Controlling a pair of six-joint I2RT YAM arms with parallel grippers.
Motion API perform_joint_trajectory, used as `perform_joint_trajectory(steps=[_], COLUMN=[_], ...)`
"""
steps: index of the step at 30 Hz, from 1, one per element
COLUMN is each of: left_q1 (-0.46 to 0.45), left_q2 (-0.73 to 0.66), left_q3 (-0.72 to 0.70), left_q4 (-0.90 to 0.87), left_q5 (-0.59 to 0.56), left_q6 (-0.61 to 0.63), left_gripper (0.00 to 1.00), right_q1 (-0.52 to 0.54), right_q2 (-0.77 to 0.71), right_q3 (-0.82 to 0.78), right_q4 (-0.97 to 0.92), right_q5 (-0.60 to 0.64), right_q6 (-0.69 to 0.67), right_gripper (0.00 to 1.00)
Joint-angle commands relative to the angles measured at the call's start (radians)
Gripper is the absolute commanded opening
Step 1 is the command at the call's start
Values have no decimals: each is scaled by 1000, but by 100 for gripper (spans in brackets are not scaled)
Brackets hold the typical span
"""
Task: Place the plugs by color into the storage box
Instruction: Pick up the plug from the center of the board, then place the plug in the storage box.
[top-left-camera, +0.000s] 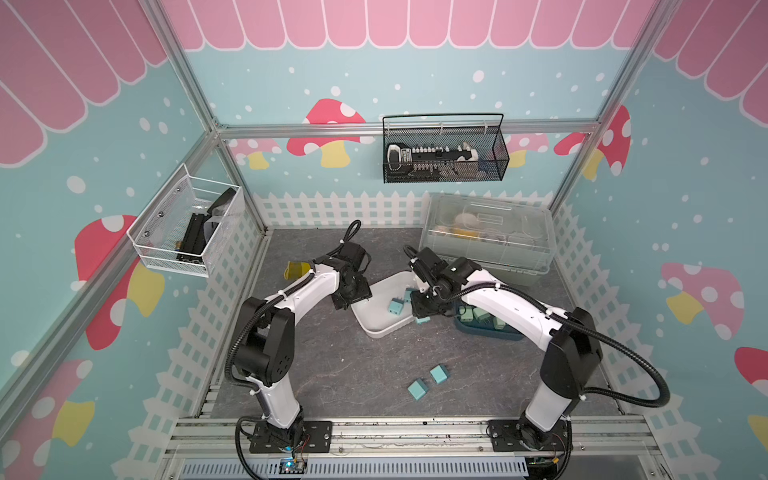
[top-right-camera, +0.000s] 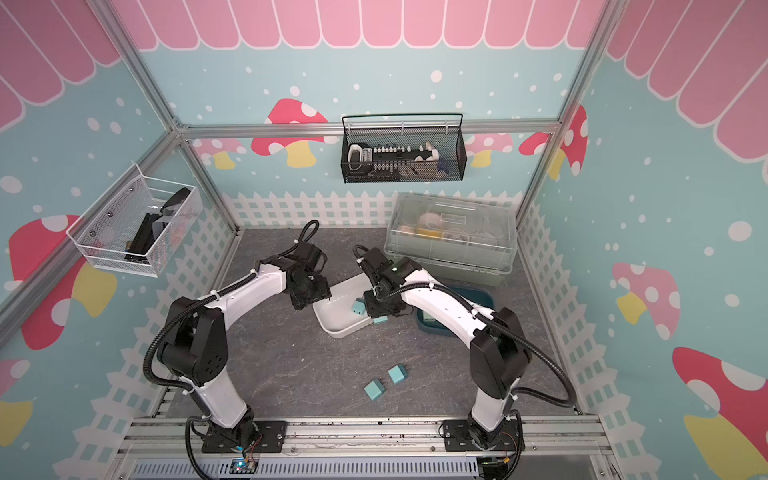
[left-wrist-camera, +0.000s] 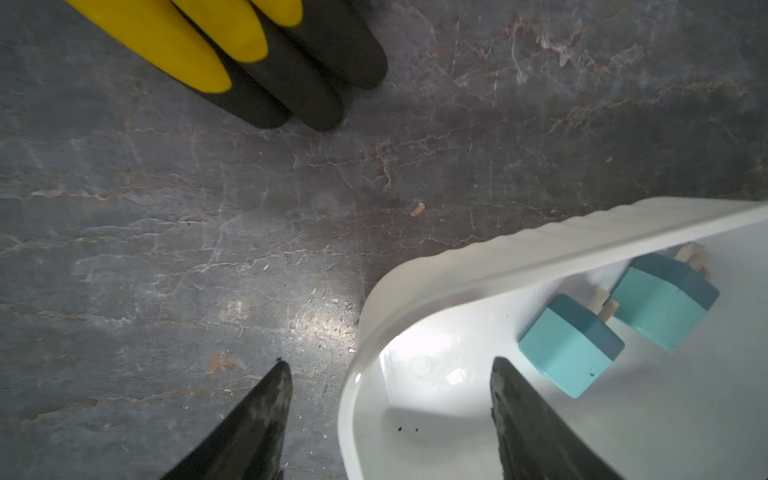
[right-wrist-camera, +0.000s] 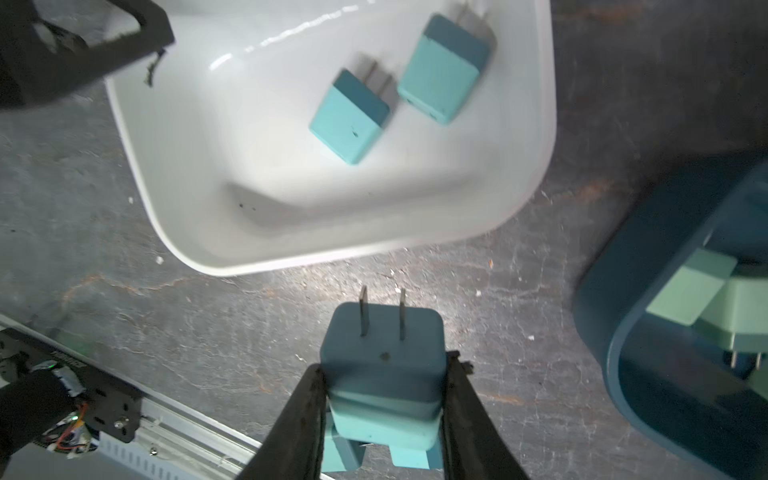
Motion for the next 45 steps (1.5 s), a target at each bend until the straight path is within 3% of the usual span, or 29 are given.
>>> perform_joint_trajectory(steps=[1, 8, 13, 26, 33, 38, 45], left_q1=[17, 68, 91, 93, 93, 93, 93], left_q2=[-93, -231, -283, -258, -231, -211, -175], left_q3=[-4, -76, -126, -110, -81, -54, 0], left_q4=[-10, -56, -60, -59, -54, -52, -6], left_q5=[-68, -136, -138, -113, -104, -91, -34], left_q6=[0, 34, 28, 15, 10, 10, -57], left_gripper=[72, 73, 73, 73, 73, 73, 72], right_q1=[-10, -48, -58, -54, -52, -54, -71], right_q2=[151, 439, 551, 623, 551, 493, 248], right_q3=[169, 477, 617, 571, 437, 426, 277], right_q4=[-80, -100, -99, 36, 124, 135, 61], right_q5=[-15, -79, -100, -172, -111, -102, -70], right_q6=[-74, -85, -68, 28, 43, 33, -33], right_gripper=[37, 36, 36, 36, 51, 61, 67])
